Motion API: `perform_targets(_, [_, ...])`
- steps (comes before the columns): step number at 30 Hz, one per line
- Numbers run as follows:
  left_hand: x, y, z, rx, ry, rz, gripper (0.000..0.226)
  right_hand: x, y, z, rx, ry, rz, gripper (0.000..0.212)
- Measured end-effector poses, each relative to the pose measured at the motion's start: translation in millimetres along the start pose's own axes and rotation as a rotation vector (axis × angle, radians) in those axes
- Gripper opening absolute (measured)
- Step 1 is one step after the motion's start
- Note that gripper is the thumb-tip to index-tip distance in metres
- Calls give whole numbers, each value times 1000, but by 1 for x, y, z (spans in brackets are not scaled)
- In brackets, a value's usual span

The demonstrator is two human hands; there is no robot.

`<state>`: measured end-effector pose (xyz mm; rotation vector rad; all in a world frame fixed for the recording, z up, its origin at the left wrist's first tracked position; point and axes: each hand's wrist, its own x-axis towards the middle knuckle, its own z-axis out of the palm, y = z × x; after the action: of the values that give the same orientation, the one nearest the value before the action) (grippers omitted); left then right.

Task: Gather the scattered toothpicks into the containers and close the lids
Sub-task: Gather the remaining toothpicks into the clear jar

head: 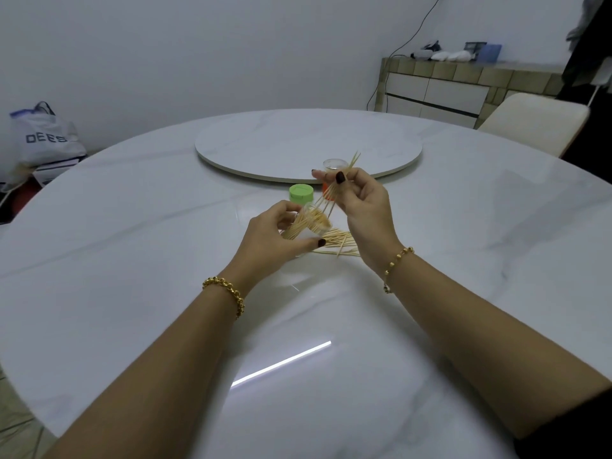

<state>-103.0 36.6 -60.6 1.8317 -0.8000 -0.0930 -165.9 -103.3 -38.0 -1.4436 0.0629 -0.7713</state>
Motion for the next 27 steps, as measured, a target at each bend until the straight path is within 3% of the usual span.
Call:
perform_targets(5, [1,0,-2,-10,22,2,47,-7,14,4,-93,-91,74,15])
perform_targets(9, [1,-1,-2,-4,32,7,48,-6,18,3,-149,-24,15,16])
perform_targets(16, [1,1,0,0,25,15,50,-13,17,4,-264,-38,-111,35])
perform_targets(20, [-1,4,1,-36,6,12,47,-19,23,5,-404,-141,-87,40])
perform_targets(23, [-1,2,0,6,6,20,47,-21,25,8,-504,-226,-105,57])
perform_targets(27, [0,3,1,21,-6,49,49,-17,17,6,-524,-238,-118,55])
